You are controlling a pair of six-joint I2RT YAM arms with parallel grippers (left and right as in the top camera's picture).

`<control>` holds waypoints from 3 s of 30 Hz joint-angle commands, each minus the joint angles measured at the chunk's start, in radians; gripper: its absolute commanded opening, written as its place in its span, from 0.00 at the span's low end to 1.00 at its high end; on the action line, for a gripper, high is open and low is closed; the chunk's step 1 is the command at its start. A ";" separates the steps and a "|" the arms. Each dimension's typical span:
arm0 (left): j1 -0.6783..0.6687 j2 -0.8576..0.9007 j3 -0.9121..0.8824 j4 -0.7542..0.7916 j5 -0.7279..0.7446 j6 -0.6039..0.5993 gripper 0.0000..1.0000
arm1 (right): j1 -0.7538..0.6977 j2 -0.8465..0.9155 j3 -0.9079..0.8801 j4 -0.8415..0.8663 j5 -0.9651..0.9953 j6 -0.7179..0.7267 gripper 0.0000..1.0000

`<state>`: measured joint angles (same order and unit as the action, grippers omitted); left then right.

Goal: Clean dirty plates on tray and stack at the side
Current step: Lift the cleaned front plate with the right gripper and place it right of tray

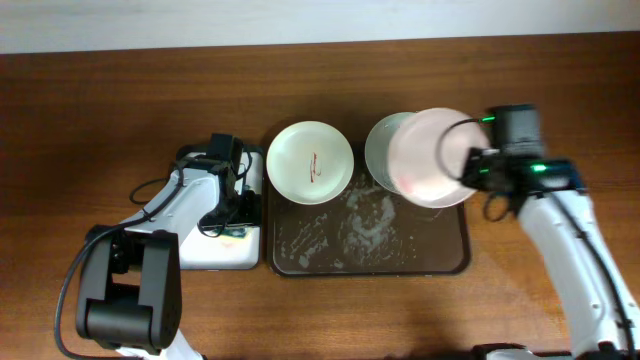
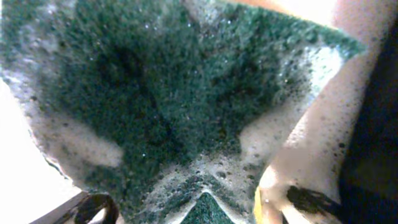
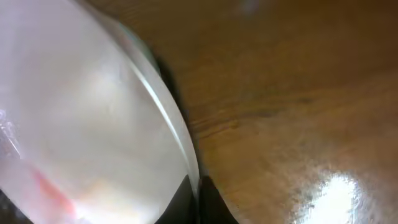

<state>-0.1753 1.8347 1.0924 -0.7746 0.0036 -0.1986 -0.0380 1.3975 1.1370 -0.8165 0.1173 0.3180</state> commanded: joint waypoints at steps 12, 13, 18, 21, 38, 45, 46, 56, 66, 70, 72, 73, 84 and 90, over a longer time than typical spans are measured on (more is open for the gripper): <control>0.003 -0.016 0.023 0.010 0.001 0.006 0.82 | -0.496 0.079 0.024 -0.016 -0.437 -0.060 0.04; 0.003 -0.016 0.023 0.013 0.001 0.006 0.82 | -0.491 0.072 0.027 -0.014 -0.463 -0.083 0.04; 0.004 -0.016 0.023 0.018 0.001 0.006 0.82 | -0.396 0.002 0.036 -0.023 -0.436 -0.166 0.04; 0.003 -0.016 0.023 0.018 0.001 0.006 0.82 | -0.292 -0.048 0.036 -0.033 -0.333 -0.172 0.04; 0.003 -0.016 0.023 0.025 0.001 0.006 0.92 | 0.453 -0.089 0.036 -0.067 0.613 -0.089 0.04; 0.003 -0.016 0.023 0.030 0.001 0.006 0.92 | 0.654 -0.020 0.035 -0.037 0.835 -0.105 0.04; 0.003 -0.016 0.023 0.031 0.001 0.006 0.92 | 0.669 -0.005 0.035 -0.036 0.842 -0.111 0.04; 0.003 -0.016 0.023 0.030 0.001 0.006 0.92 | 0.785 0.124 0.036 -0.033 1.055 -0.127 0.04; 0.003 -0.016 0.023 0.031 0.001 0.006 0.92 | 0.705 0.124 0.036 -0.032 0.876 0.011 0.04; 0.003 -0.016 0.023 0.031 0.001 0.006 0.92 | 0.539 0.099 0.036 -0.032 0.649 0.093 0.04; 0.003 -0.016 0.023 0.031 0.001 0.006 0.92 | 0.428 0.073 0.043 -0.032 0.518 0.110 0.04; 0.003 -0.016 0.023 0.032 0.001 0.006 0.92 | 0.359 0.060 0.048 -0.031 0.446 0.110 0.04; 0.003 -0.016 0.023 0.032 0.001 0.006 0.92 | -0.312 0.097 0.044 -0.046 -0.042 0.109 0.04; 0.003 -0.016 0.023 0.032 0.001 0.006 0.92 | -0.475 0.212 0.044 -0.034 -0.058 0.109 0.04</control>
<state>-0.1734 1.8347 1.0962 -0.7444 -0.0006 -0.1978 -0.4686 1.5513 1.1679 -0.8593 0.1089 0.4156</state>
